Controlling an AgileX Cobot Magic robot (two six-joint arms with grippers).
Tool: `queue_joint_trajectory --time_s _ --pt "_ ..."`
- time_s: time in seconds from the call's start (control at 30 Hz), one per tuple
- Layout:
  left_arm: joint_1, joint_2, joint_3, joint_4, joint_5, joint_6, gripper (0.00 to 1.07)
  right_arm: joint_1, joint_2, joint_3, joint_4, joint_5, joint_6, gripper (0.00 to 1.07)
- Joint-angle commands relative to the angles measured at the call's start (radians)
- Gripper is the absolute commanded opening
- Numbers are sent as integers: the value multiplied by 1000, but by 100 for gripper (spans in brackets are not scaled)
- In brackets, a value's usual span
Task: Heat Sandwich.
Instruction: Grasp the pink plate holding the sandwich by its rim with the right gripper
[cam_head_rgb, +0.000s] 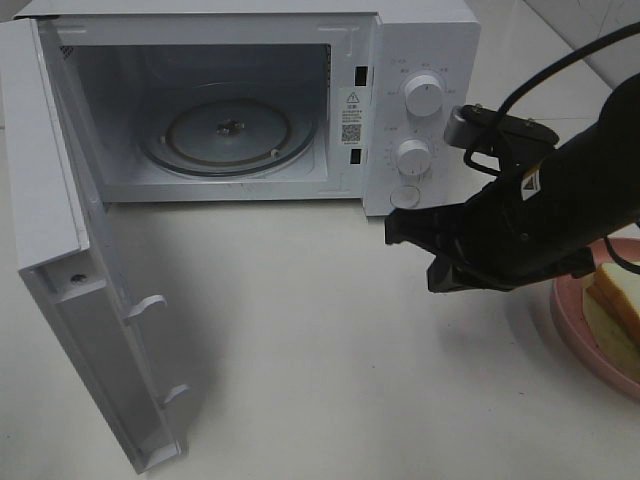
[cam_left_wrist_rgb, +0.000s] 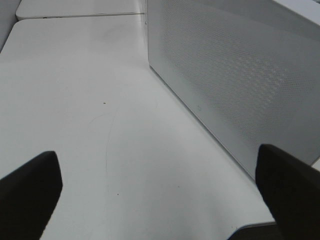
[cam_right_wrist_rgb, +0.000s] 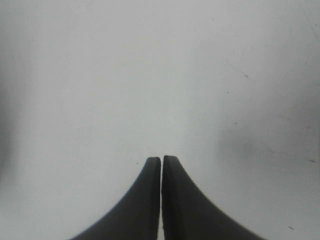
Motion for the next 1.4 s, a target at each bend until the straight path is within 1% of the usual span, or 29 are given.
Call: queue_joint_trajectory --time_s 0.03,0.1,0.2,0.27,0.3,0.33,0.37,0.43,0.47,0.5,0.53,0.57,0.6,0.63,0.67,0.8,0.93,0.97,1.07,1.1,1.23,1.4 --pt "2 -15 2 -8 -8 0 98 -6 -28 -2 -16 82 -117 5" --pt "2 -15 2 -8 -8 0 98 -6 -49 -2 -16 169 -188 6" --pt "2 -15 2 -8 -8 0 98 -6 -58 -6 -18 221 -227 8" --pt "2 -15 2 -8 -8 0 98 -19 -61 -31 -30 308 -264 12" --pt "2 -15 2 -8 -8 0 98 -22 -61 -42 -40 330 -264 15" --pt "2 -15 2 -8 -8 0 98 -22 -61 -42 -40 330 -264 15" --pt "2 -15 2 -8 -8 0 98 -30 -61 -62 -62 357 -264 24" --pt "2 -15 2 -8 -8 0 98 -31 -62 -77 -86 376 -264 38" --pt "2 -15 2 -8 -8 0 98 -31 -62 -77 -86 376 -264 38" --pt "2 -15 2 -8 -8 0 98 -31 -62 -83 -98 386 -265 49" --pt "2 -15 2 -8 -8 0 98 -31 -62 -89 -117 401 -277 69" --pt "2 -15 2 -8 -8 0 98 -31 -62 -90 -122 407 -283 81" --pt "2 -15 2 -8 -8 0 98 -31 -62 -90 -125 417 -292 89" --pt "2 -15 2 -8 -8 0 98 -31 -62 -90 -125 417 -292 89" --pt "2 -15 2 -8 -8 0 98 -34 -62 -90 -125 434 -324 103" --pt "2 -15 2 -8 -8 0 98 -52 -62 -90 -131 441 -340 103" --pt "2 -15 2 -8 -8 0 98 -104 -62 -90 -155 442 -342 101" --pt "2 -15 2 -8 -8 0 98 -104 -62 -90 -155 442 -342 101" --pt "2 -15 2 -8 -8 0 98 -157 -62 -90 -181 444 -350 100" --pt "2 -15 2 -8 -8 0 98 -157 -62 -90 -181 444 -350 100" --pt "2 -15 2 -8 -8 0 98 -207 -37 -90 -209 449 -351 98" --pt "2 -15 2 -8 -8 0 98 -238 22 -90 -226 448 -351 96"
